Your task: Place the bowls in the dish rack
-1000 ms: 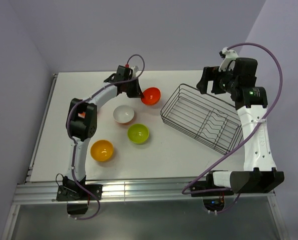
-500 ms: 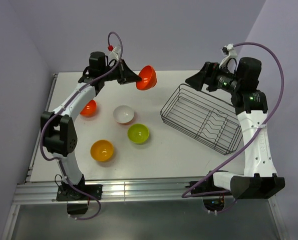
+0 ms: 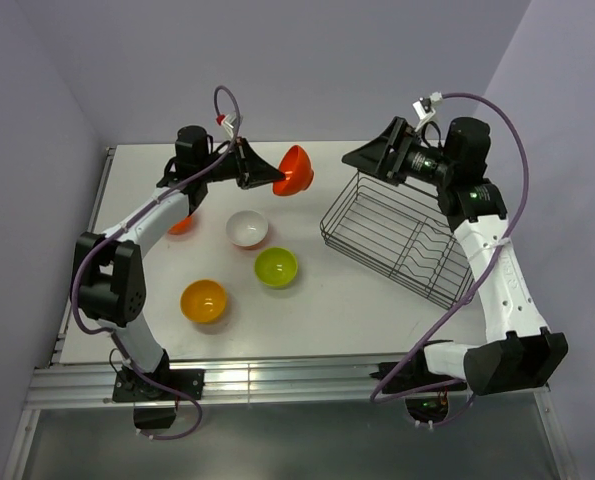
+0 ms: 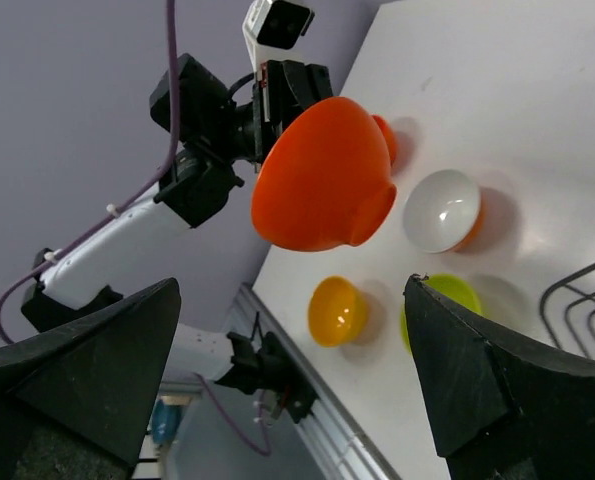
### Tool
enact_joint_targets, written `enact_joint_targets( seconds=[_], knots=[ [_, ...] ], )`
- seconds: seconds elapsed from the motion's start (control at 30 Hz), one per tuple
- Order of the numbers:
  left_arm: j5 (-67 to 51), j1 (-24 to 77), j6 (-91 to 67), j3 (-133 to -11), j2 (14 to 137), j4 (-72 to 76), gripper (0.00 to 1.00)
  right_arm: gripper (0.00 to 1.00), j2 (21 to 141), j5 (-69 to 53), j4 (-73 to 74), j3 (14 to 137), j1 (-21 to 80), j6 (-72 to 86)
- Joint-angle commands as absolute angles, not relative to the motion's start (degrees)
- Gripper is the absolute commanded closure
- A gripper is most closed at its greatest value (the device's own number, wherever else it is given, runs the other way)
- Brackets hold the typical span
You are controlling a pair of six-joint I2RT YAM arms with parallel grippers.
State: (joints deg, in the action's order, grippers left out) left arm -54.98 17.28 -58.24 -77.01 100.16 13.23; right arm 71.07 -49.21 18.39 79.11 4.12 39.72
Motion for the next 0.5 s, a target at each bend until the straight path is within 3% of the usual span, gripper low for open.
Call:
enact_joint_targets(
  seconds=[0.0, 0.47],
  knots=[
    [-54.32, 18.45, -59.86, -76.55, 96.33, 18.29, 1.00, 0.00, 72.24, -48.87, 13.89, 76.30, 6.50, 46.40],
    [-49.92, 19.34, -60.03, -76.55, 99.05, 16.17, 1.00, 0.00, 78.31, -47.64, 10.55, 74.97, 14.06, 50.63]
  ],
)
